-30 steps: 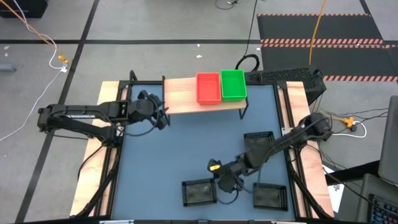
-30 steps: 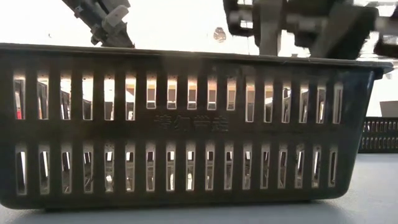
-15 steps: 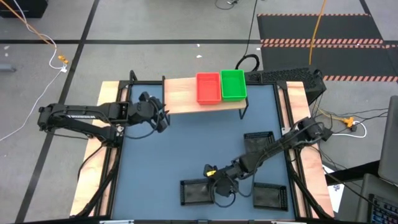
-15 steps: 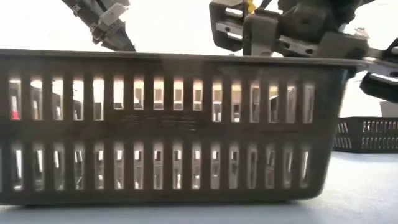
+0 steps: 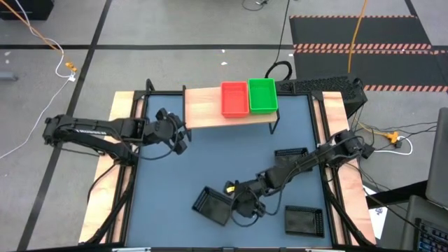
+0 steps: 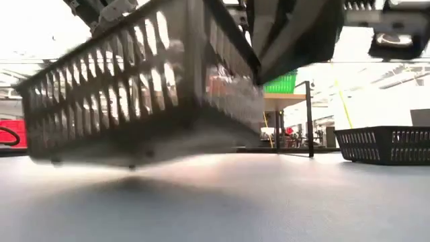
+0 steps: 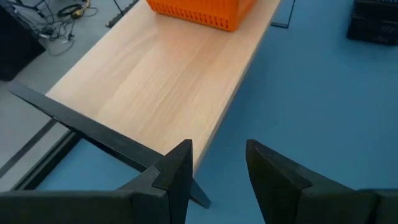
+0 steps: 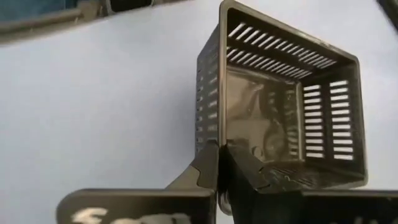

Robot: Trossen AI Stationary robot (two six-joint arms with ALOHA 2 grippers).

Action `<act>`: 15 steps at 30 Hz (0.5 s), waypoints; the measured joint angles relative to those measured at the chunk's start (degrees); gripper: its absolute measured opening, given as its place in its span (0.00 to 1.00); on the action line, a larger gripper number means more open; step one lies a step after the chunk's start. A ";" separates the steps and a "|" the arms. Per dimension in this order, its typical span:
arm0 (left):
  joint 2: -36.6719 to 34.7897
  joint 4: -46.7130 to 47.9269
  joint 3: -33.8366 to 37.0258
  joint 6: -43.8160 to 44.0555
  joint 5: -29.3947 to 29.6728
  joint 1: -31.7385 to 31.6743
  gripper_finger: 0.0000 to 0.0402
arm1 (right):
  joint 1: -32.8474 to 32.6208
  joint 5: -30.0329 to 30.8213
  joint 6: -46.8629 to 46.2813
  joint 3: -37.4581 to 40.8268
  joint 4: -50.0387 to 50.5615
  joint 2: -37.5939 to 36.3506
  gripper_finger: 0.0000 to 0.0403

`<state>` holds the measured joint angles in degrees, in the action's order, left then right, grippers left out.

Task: Stack baskets on shelf by color
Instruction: Put the bottom left black bin on the shelf

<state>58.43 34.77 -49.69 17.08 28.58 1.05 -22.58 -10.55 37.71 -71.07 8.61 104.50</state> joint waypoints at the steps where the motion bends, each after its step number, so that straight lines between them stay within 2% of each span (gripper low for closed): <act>1: 0.00 -0.02 0.00 0.05 0.15 0.26 0.38 | 0.19 0.03 -0.87 -1.22 1.47 -0.19 0.01; 10: -2.60 0.37 0.04 3.00 12.75 3.30 0.38 | 5.25 0.85 -14.21 -12.40 8.98 -3.76 0.01; 12: -4.67 0.58 0.00 3.13 14.80 4.36 0.38 | 6.26 4.85 -15.49 -15.23 10.76 -4.08 0.01; 15: -7.98 1.42 0.00 3.46 17.37 6.12 0.38 | 7.46 15.82 -14.48 -19.42 12.67 -3.92 0.01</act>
<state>50.46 36.19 -49.69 20.54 45.95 7.17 -15.13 5.26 23.23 -90.49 21.29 100.58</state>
